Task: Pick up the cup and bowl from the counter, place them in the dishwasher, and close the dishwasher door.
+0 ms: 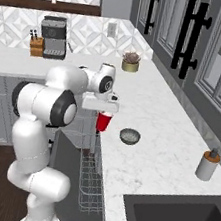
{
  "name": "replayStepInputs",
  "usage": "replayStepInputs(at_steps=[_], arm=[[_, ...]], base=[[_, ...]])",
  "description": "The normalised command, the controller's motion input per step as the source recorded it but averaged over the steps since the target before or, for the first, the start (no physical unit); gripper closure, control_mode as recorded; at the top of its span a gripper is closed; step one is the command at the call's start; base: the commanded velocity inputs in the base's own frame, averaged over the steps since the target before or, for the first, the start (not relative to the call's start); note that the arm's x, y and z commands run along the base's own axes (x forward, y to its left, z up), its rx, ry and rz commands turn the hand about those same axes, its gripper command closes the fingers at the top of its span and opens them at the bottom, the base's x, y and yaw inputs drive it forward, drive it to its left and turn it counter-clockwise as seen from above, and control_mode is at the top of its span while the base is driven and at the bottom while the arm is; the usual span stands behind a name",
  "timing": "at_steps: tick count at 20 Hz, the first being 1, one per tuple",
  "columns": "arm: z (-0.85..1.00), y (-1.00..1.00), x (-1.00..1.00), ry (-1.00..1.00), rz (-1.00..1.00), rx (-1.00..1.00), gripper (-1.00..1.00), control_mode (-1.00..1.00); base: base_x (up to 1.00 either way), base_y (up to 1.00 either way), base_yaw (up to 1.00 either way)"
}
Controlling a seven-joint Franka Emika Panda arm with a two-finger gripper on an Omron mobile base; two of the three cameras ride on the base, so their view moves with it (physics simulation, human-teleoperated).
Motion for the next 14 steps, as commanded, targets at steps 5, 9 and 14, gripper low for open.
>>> replayStepInputs(at_steps=[5,9,14], arm=[[0.07,0.76,-1.0,0.0,0.05,0.02,1.0,-1.0],[-0.27,0.99,-0.65,-0.02,0.08,0.0,1.0,-1.0],[-0.61,0.31,0.28,0.0,0.12,-0.03,1.0,-1.0]], base=[[0.0,0.0,0.0],[0.0,0.0,0.0],[0.0,0.0,0.0]])
